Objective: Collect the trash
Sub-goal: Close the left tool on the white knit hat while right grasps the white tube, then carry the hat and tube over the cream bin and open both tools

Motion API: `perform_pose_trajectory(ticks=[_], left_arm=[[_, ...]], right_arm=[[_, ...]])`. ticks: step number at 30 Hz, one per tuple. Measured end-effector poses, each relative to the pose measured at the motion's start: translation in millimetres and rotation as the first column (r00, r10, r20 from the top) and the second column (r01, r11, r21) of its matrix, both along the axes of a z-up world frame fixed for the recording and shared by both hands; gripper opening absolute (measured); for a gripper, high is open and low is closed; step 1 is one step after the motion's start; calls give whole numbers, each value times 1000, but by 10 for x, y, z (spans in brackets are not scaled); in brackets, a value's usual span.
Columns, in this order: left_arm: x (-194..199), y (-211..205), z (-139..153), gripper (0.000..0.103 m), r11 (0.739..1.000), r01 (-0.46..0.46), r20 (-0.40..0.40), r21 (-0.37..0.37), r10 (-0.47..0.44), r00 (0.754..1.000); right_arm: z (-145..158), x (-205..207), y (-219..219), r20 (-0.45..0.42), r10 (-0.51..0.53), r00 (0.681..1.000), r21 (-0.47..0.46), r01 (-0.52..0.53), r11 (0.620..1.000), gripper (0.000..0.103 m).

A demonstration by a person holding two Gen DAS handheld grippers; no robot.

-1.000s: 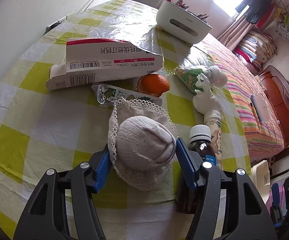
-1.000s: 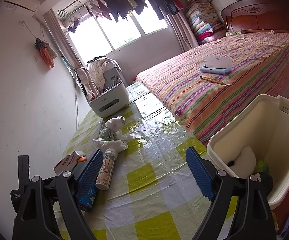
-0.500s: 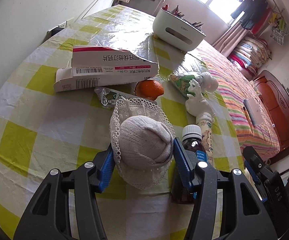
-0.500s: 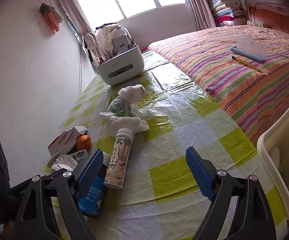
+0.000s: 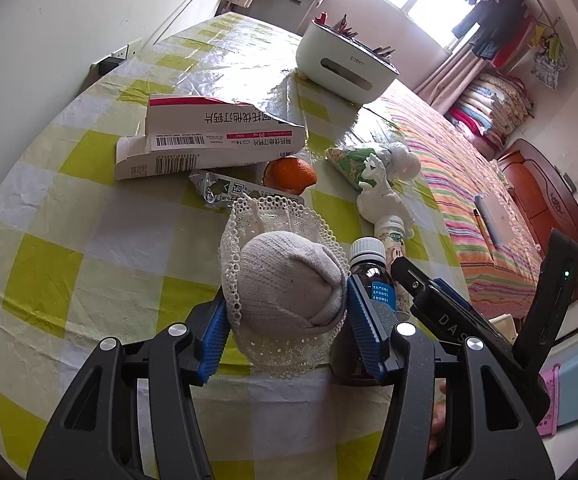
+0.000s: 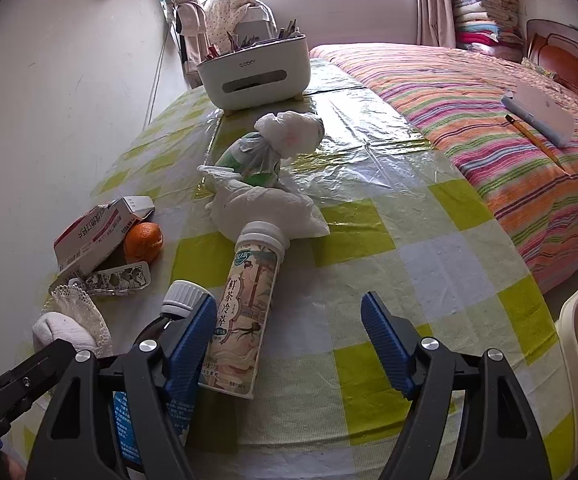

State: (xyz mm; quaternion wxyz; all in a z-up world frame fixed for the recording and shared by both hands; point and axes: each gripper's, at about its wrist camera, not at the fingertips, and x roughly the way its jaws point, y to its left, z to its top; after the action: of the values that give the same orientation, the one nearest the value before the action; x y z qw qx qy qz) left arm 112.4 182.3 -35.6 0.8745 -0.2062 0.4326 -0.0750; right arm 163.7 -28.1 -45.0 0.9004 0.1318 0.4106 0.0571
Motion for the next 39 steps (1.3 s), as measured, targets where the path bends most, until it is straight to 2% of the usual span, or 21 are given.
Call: perform_pose_trajectory(ticks=[1, 6, 7, 8, 9, 13, 18, 29, 39], left_arm=[[-6, -3, 4, 54, 1000, 3, 1, -2, -3, 1000], [-47, -21, 51, 54, 1000, -5, 25, 21, 5, 1000], [-58, -30, 62, 54, 1000, -8, 31, 30, 7, 999], [-68, -41, 72, 54, 999, -9, 37, 37, 8, 999], [-71, -53, 84, 54, 999, -7, 43, 43, 5, 999], [-92, -103, 115, 54, 998, -6, 59, 57, 3, 998], [-102, -125, 153, 54, 998, -7, 73, 59, 3, 997], [-200, -296, 289, 54, 997, 17, 124, 81, -27, 992], [-226, -588, 378, 54, 992, 67, 154, 106, -83, 985]], right_arm=[[-14, 18, 33, -10, 9, 1000, -9, -9, 1000, 72], [-71, 109, 76, -42, 48, 998, 25, -47, 999, 54], [-67, 110, 79, -42, 53, 998, 22, -52, 998, 46], [-69, 109, 81, -43, 62, 997, 20, -61, 998, 32], [-70, 101, 83, -46, 66, 997, 14, -66, 998, 28], [-78, 57, 17, -42, 76, 996, 59, -74, 996, 28], [-100, -55, -133, -47, 73, 996, 158, -65, 985, 28], [36, -433, -384, 35, 75, 997, 220, -81, 972, 28], [10, -580, -649, 41, 31, 999, 271, -41, 962, 28]])
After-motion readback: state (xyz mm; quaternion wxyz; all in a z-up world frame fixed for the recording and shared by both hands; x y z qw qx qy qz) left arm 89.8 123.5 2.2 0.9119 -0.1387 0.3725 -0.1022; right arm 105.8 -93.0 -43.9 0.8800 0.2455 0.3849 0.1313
